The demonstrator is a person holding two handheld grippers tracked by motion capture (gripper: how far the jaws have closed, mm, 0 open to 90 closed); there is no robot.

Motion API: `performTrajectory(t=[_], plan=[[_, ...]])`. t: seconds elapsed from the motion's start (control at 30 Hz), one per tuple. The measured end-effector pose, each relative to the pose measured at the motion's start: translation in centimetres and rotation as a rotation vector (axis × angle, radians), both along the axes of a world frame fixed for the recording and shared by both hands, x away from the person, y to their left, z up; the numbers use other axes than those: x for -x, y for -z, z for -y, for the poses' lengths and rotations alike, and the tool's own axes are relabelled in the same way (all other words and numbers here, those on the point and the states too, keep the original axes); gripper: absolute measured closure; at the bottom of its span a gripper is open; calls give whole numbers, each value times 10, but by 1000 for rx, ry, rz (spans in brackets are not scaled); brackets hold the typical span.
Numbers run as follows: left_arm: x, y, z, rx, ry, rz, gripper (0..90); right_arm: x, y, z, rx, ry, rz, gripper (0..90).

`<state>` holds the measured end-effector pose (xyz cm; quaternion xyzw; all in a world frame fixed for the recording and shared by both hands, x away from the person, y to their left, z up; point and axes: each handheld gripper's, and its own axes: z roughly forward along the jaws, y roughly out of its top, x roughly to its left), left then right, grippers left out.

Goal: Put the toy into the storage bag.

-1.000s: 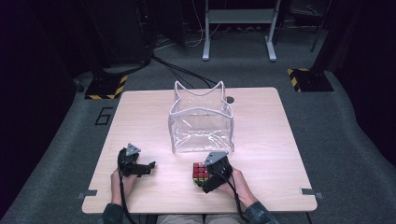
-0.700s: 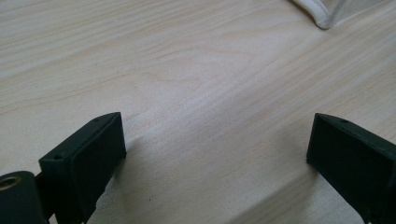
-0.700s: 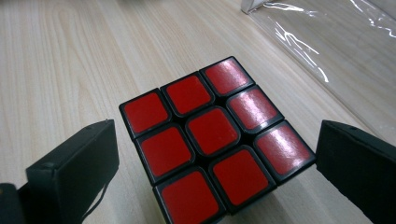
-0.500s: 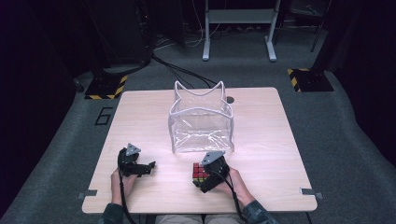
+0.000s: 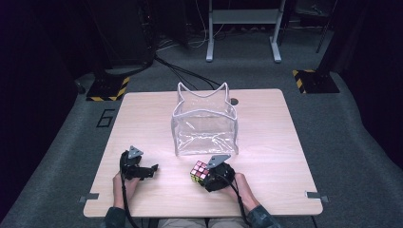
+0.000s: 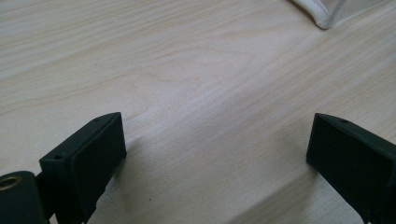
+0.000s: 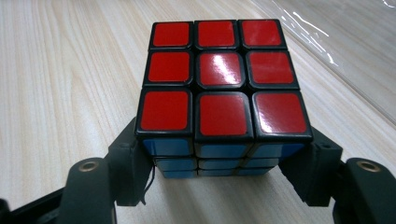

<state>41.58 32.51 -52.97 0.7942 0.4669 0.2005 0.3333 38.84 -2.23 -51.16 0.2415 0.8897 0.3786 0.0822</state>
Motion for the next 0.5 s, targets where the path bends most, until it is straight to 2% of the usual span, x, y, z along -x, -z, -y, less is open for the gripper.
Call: performTrajectory(t=[0.13, 0.2, 0.5], plan=[[0, 0, 0, -1, 1, 0, 44, 2, 0, 0, -2, 27, 0, 333], [0, 0, 0, 1, 1, -1, 44, 1, 1, 0, 1, 14, 24, 333], [0, 0, 0, 0, 1, 0, 44, 3, -2, 3, -11, 35, 45, 334]])
